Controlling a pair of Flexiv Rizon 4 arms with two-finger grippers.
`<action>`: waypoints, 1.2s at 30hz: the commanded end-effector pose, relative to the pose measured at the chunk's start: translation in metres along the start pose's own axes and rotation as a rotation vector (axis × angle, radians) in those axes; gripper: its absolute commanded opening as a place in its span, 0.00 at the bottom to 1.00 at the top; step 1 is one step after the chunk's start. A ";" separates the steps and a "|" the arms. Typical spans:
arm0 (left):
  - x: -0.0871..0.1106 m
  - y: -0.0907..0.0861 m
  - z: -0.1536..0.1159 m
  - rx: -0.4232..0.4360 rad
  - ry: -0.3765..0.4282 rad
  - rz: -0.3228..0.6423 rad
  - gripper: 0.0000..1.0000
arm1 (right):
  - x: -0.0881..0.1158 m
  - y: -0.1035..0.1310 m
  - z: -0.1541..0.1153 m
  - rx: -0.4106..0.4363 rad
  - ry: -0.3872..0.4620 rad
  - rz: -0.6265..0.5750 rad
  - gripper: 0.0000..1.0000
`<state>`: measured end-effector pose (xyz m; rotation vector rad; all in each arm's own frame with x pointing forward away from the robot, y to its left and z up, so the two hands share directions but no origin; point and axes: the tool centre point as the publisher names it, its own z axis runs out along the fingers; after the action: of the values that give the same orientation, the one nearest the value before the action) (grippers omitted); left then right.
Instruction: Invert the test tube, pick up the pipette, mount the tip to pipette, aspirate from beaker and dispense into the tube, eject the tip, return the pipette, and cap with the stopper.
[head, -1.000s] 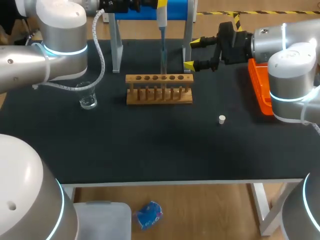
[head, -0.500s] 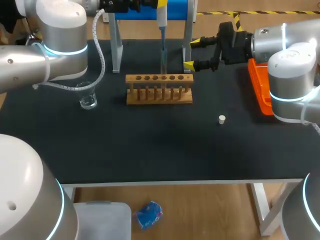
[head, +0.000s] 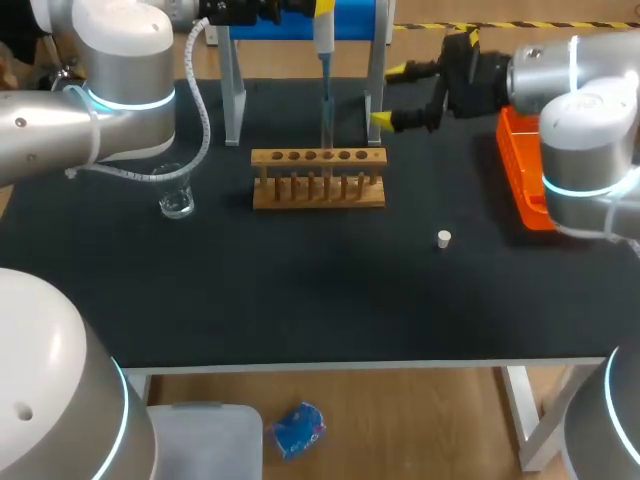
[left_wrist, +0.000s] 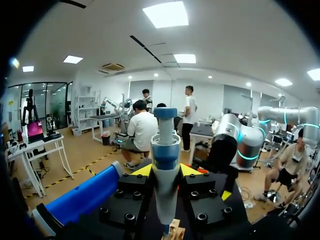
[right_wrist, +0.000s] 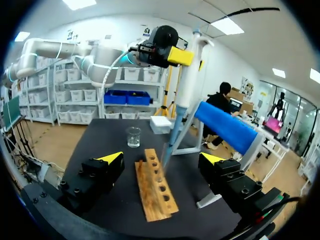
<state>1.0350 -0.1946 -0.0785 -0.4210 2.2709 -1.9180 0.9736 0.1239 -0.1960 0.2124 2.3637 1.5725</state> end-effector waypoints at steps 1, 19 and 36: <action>0.001 0.000 0.000 0.002 -0.003 0.001 0.00 | -0.014 0.041 -0.038 0.099 -0.005 -0.044 1.00; 0.001 0.000 0.000 0.002 -0.003 0.001 0.00 | -0.094 0.198 -0.045 0.220 0.001 -0.020 1.00; 0.001 0.000 0.000 0.002 -0.003 0.001 0.00 | -0.089 0.212 -0.030 0.261 0.057 0.033 1.00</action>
<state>1.0349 -0.1947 -0.0785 -0.4211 2.2708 -1.9180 1.0392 0.1559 0.0211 0.2623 2.5953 1.3320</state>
